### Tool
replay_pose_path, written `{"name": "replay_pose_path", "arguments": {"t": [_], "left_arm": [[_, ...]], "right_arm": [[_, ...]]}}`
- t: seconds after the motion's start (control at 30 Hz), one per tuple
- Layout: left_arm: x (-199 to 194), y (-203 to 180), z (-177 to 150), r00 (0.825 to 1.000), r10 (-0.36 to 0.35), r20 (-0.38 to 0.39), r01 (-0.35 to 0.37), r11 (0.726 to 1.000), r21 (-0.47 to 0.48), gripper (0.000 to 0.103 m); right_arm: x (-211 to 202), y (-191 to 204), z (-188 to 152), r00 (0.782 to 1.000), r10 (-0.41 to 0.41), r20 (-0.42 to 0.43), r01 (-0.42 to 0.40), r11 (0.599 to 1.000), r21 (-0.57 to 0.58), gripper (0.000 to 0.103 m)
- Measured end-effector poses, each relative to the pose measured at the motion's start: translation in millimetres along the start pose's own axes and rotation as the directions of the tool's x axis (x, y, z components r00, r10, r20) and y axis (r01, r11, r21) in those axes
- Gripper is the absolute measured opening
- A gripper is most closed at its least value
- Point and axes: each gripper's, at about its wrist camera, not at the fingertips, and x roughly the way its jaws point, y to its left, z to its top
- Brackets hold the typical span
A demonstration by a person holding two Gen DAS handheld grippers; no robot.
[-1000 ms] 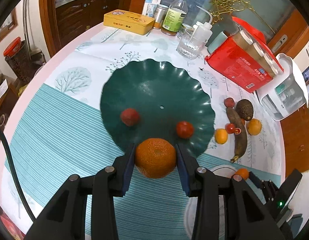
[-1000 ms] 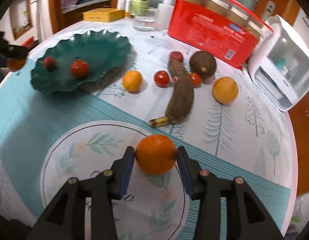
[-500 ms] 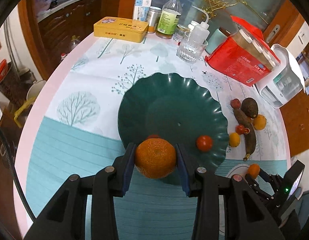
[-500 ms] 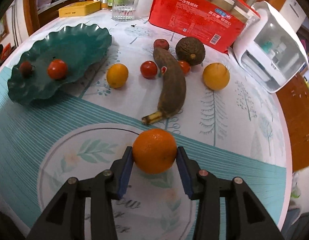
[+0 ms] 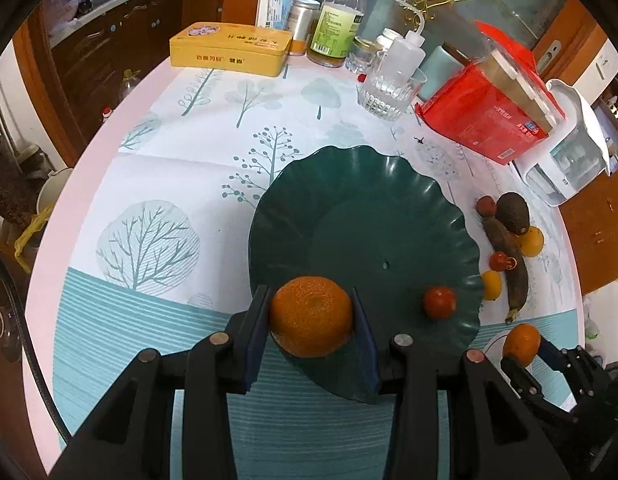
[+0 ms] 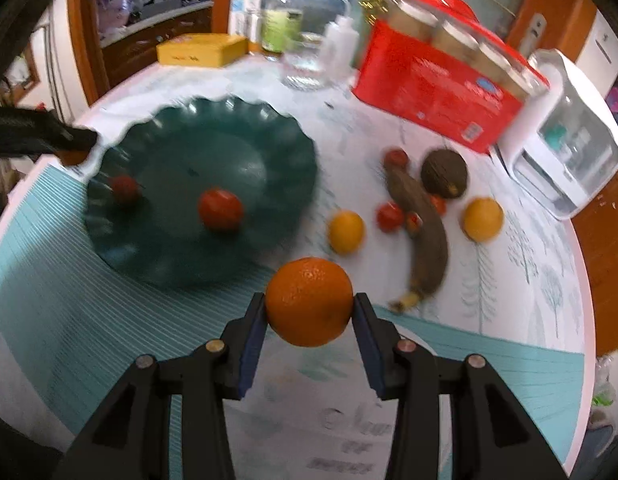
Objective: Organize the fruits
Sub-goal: 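Lower both mandarins onto the green plate and open both tools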
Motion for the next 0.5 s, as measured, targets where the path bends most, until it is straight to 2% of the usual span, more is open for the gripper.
{"name": "replay_pose_path", "arguments": {"t": [0.2,0.5], "left_arm": [[14,9,-1,0.999,-0.043,-0.001,0.043,0.999,-0.001,0.038],[29,23,-1,0.996,-0.093,-0.005,0.092,0.995,-0.025,0.039]], "right_arm": [[0,33,25,0.996,0.079,0.035,-0.078,0.997,-0.027,0.043],[23,71,41,0.982,0.188,0.006,-0.187,0.98,-0.072,0.043]]}}
